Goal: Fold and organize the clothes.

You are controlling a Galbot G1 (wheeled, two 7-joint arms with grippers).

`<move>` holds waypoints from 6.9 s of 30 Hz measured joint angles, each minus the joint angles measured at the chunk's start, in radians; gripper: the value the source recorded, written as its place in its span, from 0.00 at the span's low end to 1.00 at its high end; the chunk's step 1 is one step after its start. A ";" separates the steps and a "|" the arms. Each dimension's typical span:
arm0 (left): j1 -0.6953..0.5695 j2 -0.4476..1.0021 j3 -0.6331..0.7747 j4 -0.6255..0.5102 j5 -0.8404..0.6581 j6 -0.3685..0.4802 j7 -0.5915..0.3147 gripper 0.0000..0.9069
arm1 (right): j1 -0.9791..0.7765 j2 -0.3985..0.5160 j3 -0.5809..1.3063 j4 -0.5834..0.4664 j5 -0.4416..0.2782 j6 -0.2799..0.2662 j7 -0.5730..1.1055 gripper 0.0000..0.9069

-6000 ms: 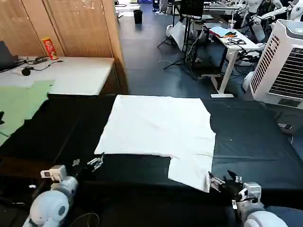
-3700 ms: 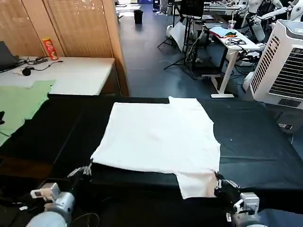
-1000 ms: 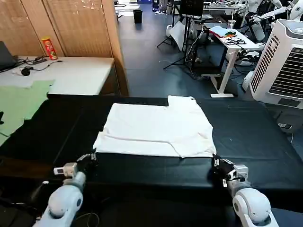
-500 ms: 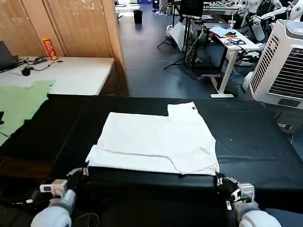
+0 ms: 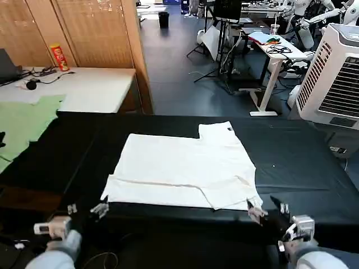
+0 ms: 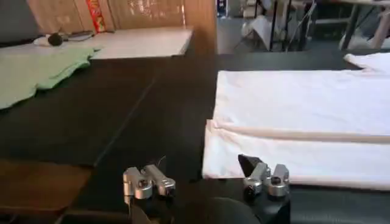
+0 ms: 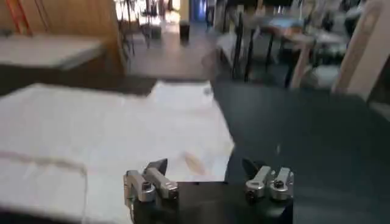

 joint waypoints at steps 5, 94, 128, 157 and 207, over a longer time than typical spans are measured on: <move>-0.250 0.023 0.079 0.169 -0.083 -0.019 0.052 0.97 | 0.249 0.012 -0.119 -0.230 -0.001 0.022 0.028 0.97; -0.615 0.158 0.291 0.482 -0.116 0.043 0.166 0.14 | 0.290 -0.093 -0.209 -0.294 0.104 -0.049 -0.012 0.04; -0.107 0.114 0.059 0.194 0.004 0.002 0.145 0.61 | -0.046 -0.106 -0.131 -0.071 0.062 -0.111 0.008 0.06; -0.319 0.019 0.130 0.342 -0.118 -0.005 0.110 0.97 | 0.136 0.070 -0.105 -0.284 0.012 -0.003 0.072 0.97; -0.444 -0.010 0.135 0.583 0.137 -0.169 0.153 0.97 | 0.159 0.186 -0.091 -0.361 -0.127 0.068 0.025 0.97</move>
